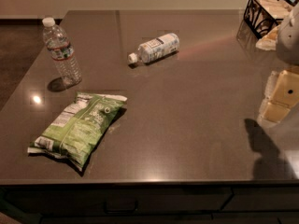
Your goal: Pick water bottle
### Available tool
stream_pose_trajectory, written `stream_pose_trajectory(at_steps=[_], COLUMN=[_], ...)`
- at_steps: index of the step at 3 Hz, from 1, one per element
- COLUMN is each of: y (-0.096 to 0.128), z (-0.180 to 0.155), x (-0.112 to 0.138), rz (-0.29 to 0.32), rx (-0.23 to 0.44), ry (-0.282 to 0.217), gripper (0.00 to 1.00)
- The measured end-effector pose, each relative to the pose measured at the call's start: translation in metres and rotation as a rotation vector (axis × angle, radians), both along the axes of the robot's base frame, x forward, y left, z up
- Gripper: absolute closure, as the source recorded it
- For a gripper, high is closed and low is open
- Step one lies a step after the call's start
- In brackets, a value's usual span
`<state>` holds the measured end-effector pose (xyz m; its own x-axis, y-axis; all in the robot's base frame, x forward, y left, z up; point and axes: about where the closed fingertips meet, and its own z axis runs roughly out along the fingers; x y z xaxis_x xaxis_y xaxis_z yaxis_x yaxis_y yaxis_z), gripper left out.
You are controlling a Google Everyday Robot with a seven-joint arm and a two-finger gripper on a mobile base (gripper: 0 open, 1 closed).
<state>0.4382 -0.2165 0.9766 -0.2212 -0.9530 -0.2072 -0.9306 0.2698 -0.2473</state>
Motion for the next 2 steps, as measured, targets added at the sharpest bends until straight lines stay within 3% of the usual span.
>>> stream_pose_trajectory(at_steps=[1, 2], y=[0.0, 0.01], z=[0.0, 0.0], x=[0.0, 0.008], rz=[0.0, 0.018], rx=[0.0, 0.043], ry=[0.0, 0.009], gripper=[0.0, 0.0])
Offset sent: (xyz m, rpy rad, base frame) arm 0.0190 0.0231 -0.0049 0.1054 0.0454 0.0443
